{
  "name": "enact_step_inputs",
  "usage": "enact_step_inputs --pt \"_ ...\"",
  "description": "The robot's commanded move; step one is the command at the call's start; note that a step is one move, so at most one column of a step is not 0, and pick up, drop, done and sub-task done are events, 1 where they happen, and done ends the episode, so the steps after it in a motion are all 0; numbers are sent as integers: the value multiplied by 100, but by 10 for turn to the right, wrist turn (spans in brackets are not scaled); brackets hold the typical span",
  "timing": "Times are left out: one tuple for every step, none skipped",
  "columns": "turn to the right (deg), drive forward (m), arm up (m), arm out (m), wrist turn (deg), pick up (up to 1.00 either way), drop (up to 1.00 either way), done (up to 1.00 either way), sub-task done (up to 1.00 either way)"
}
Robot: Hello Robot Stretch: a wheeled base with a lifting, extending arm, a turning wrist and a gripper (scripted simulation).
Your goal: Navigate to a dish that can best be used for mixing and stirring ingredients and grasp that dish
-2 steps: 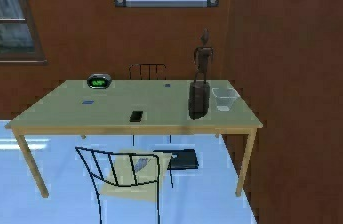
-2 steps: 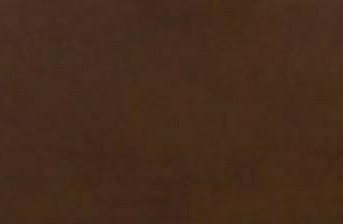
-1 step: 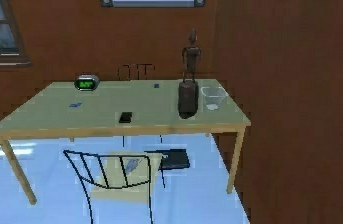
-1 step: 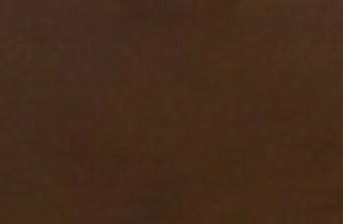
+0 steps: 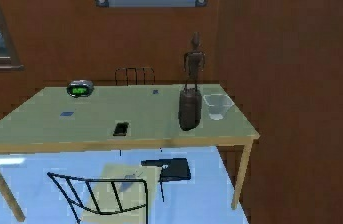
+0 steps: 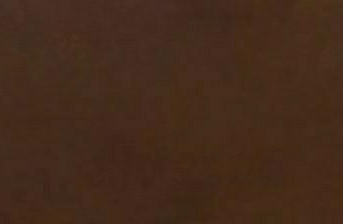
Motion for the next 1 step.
enact_step_inputs --pt "-450 0 0 0 0 0 0 0 0"
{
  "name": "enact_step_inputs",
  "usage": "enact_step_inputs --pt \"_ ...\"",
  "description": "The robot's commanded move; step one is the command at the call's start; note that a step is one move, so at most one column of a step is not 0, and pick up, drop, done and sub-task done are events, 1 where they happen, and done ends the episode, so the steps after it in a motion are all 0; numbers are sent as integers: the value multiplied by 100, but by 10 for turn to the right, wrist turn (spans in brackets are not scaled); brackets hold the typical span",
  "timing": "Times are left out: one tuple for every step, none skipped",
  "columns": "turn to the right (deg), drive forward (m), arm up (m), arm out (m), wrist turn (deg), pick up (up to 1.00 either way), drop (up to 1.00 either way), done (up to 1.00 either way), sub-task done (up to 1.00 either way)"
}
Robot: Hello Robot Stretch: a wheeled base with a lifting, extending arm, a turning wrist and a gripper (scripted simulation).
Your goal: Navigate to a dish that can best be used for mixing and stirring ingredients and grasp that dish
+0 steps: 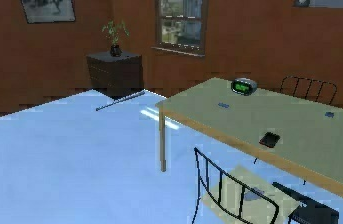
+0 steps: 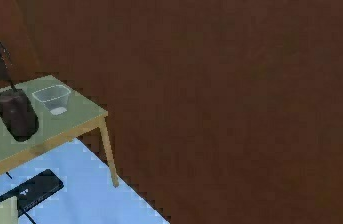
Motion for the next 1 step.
enact_step_inputs --pt "-270 0 0 0 0 0 0 0 0"
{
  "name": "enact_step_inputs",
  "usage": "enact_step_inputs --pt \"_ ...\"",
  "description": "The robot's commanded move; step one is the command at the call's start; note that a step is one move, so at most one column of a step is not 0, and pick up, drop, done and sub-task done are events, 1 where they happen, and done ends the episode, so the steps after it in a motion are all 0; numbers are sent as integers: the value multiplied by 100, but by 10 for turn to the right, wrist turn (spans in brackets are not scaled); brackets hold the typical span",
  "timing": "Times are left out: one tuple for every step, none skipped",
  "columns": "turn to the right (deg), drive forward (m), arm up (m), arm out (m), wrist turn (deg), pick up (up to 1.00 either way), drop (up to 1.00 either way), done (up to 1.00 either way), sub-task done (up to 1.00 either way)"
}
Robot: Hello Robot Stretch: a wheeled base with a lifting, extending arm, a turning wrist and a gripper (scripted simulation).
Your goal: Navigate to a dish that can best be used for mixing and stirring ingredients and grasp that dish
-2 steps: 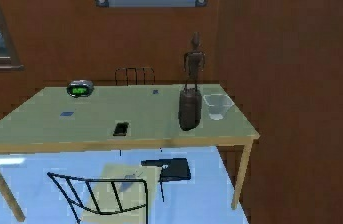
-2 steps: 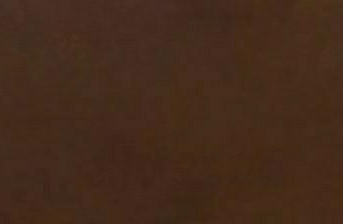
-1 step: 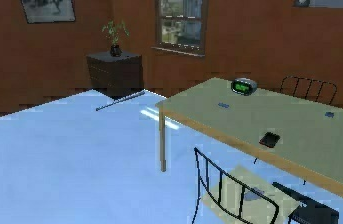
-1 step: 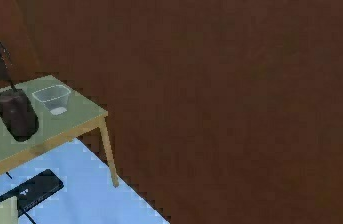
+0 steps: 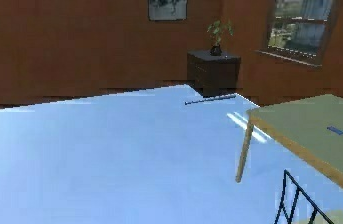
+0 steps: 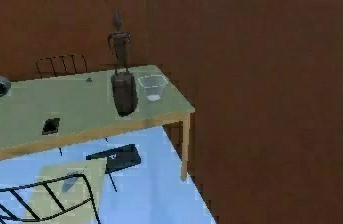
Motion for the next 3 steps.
enact_step_inputs --pt "450 0 0 0 0 0 0 0 0" --pt "450 0 0 0 0 0 0 0 0" --pt "0 80 0 0 0 0 0 0 0"
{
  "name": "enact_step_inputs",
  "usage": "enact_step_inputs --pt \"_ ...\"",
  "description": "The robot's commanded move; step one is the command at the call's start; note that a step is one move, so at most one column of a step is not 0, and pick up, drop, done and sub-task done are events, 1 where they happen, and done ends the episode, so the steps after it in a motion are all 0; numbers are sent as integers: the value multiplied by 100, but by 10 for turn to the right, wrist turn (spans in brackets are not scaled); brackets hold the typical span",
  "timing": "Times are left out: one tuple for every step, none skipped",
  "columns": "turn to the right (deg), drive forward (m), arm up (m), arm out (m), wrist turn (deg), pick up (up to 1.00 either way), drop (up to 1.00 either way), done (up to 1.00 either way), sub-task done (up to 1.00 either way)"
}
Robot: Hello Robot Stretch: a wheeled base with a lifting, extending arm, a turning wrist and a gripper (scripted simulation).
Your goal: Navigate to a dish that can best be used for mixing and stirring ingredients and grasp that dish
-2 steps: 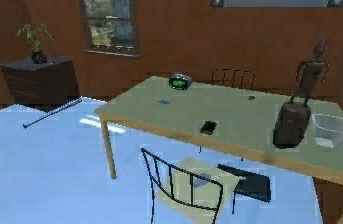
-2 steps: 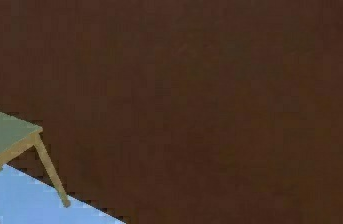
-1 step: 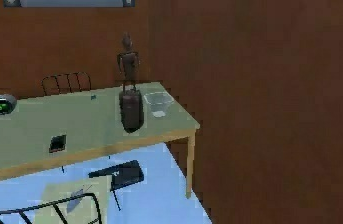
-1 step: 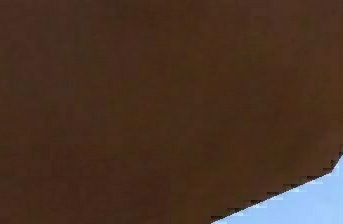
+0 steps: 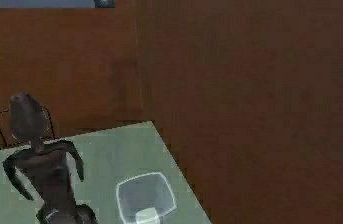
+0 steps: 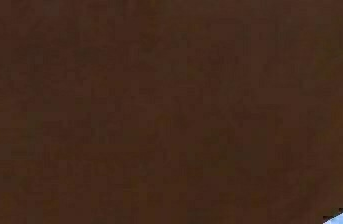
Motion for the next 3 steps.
enact_step_inputs --pt "-450 0 0 0 0 0 0 0 0" --pt "-450 0 0 0 0 0 0 0 0" --pt "-90 0 0 0 0 0 0 0 0"
